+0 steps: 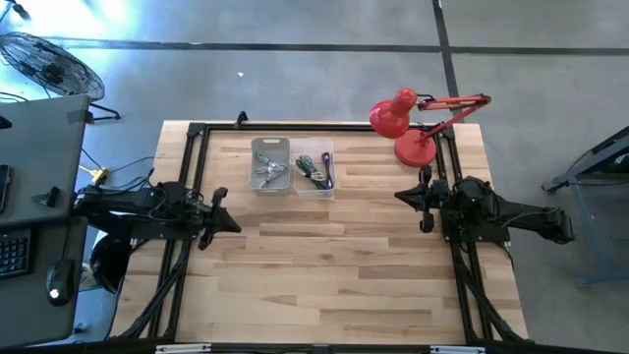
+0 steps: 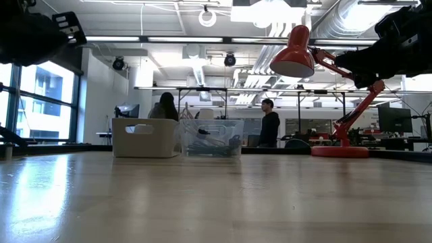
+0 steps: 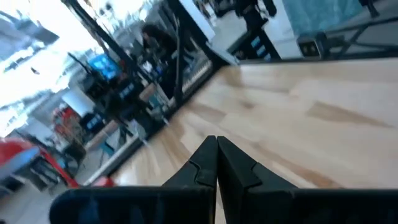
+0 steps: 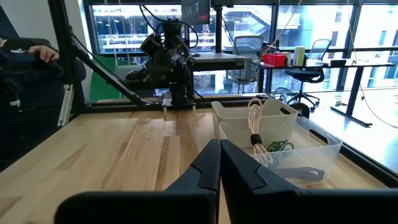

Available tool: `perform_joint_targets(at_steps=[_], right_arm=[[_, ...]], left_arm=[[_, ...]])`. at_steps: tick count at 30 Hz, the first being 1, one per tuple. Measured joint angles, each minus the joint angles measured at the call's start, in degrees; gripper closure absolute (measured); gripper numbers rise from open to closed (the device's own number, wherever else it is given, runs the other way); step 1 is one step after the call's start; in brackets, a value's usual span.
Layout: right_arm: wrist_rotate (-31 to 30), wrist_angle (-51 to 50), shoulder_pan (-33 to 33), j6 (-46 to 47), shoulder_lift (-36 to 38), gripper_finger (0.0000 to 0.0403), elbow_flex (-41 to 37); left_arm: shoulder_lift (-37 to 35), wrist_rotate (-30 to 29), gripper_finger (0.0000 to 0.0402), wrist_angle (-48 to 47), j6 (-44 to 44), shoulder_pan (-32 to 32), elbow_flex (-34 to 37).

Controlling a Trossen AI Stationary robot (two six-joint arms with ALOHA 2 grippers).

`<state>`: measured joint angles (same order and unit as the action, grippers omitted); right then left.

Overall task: Pick & Place USB Port
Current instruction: Return to Home Position

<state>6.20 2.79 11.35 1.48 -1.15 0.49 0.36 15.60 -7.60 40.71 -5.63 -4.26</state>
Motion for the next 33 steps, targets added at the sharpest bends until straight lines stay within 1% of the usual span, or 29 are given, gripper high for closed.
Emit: perform_joint_targets(at_steps=[2,6,9,13,21,23,28,33], right_arm=[[0.02,-0.01,-0.02,0.0,0.0,0.0401,0.0],[0.02,-0.02,-0.02,0.0,0.0,0.0398,0.0],[0.02,0.0,-0.02,0.0,0.0,0.04,0.0],[0.01,-0.01,-0.02,0.0,0.0,0.0401,0.0],[0.02,0.0,-0.02,0.0,0.0,0.04,0.0],[0.01,-0.02,-0.01,0.0,0.0,0.0402,-0.01],[0.01,0.0,-0.01,0.0,0.0,0.0399,0.0],[0.02,-0.02,-0.02,0.0,0.0,0.04,0.0]], left_arm=[[0.0,0.84,0.0401,3.15,-0.13,0.0,0.88],[0.02,4.77,0.0401,10.17,-0.5,-0.02,3.36],[0.0,5.88,0.0401,10.47,-0.6,-0.02,3.53],[0.0,5.41,0.0401,10.67,-0.6,-0.02,3.53],[0.0,-2.74,0.0401,10.16,-0.42,-0.02,3.57],[0.0,-5.82,0.0401,9.75,-0.44,-0.02,3.57],[0.02,-16.65,0.0401,8.1,-0.34,-0.01,3.59],[0.02,-22.04,0.0401,8.08,0.08,0.0,2.96]])
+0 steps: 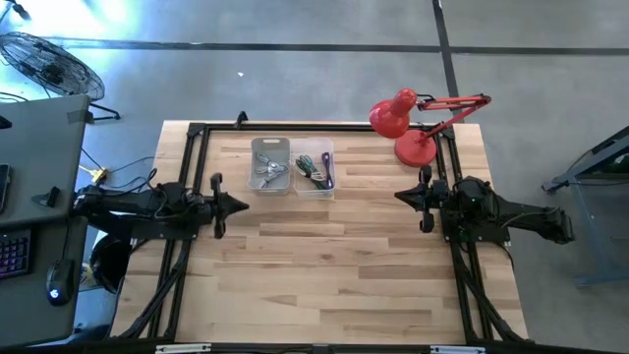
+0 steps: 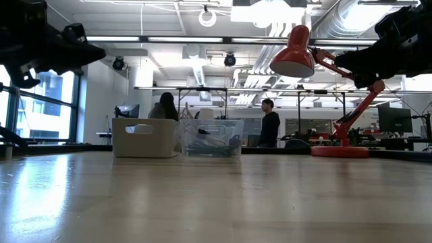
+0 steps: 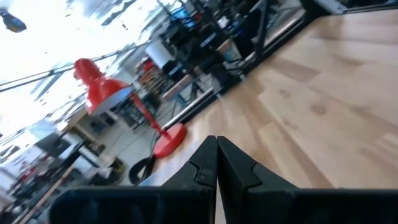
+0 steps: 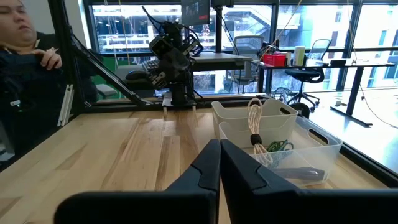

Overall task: Pick & Place USB Port
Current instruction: Return to Home Position

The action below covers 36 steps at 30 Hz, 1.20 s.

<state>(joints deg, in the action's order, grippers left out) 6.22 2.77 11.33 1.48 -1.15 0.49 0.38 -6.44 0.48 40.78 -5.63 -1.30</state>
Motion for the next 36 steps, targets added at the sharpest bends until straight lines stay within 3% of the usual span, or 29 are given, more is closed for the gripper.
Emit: perform_joint_targets(at_steps=[36], right_arm=[[0.0,0.0,0.0,0.0,-0.01,0.0398,-0.01]], left_arm=[[0.0,-1.07,0.0401,-0.47,-0.01,0.0,-0.22]])
